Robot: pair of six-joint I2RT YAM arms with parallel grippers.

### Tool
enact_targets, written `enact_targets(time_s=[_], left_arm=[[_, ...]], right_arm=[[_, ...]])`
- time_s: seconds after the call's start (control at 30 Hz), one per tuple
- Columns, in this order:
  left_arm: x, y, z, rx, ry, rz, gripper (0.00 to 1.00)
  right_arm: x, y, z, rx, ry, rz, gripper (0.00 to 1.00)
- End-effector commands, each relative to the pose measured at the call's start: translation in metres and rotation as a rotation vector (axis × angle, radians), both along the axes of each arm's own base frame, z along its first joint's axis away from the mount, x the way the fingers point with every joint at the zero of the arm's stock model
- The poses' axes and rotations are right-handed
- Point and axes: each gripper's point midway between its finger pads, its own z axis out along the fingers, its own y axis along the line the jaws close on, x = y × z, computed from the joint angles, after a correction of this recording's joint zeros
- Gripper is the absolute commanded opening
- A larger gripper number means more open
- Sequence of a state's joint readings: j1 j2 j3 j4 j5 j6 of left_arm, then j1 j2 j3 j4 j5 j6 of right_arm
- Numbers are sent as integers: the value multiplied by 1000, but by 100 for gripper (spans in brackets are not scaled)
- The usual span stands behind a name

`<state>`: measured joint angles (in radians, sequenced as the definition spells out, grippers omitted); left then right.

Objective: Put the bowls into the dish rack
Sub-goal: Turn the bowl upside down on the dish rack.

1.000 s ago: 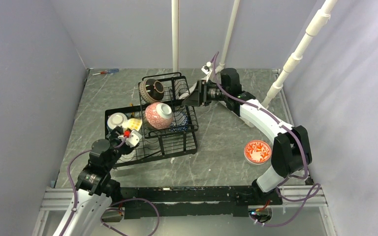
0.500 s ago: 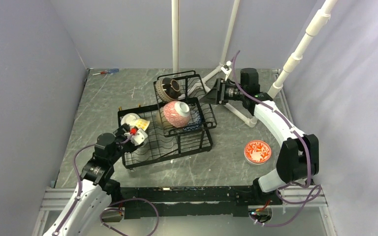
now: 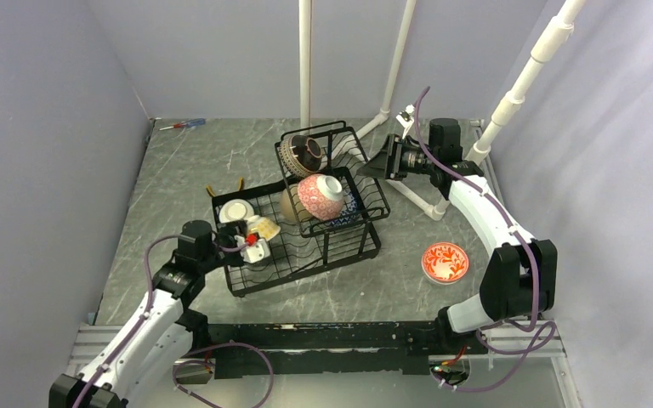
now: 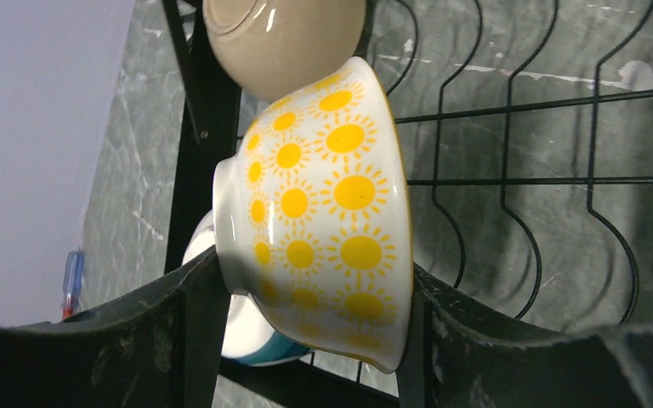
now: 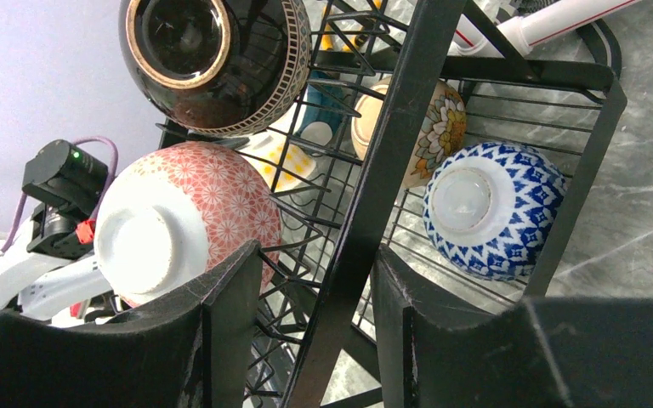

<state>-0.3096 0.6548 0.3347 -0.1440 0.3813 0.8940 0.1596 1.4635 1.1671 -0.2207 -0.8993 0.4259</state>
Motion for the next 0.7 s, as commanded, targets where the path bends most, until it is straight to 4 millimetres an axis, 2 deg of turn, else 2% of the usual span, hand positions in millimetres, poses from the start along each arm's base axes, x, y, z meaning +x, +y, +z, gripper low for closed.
enact_targets(time_s=[0.0,0.27,0.43,0.67], left_arm=[[7,-25,36,44,-178,-178,2],[14,-49,22,157,-242,-228,3],[22,-60,17,187,-280,-199,3],[8,-67,-7,287,-208,-288,3]], right_arm=[[15,-19,6,-47,-87,-77,0],[15,-18,3,-41,-77,-72,0],[14,-17,3,-28,-76,-68,0],[12,-18,1,-27,-72,-69,0]])
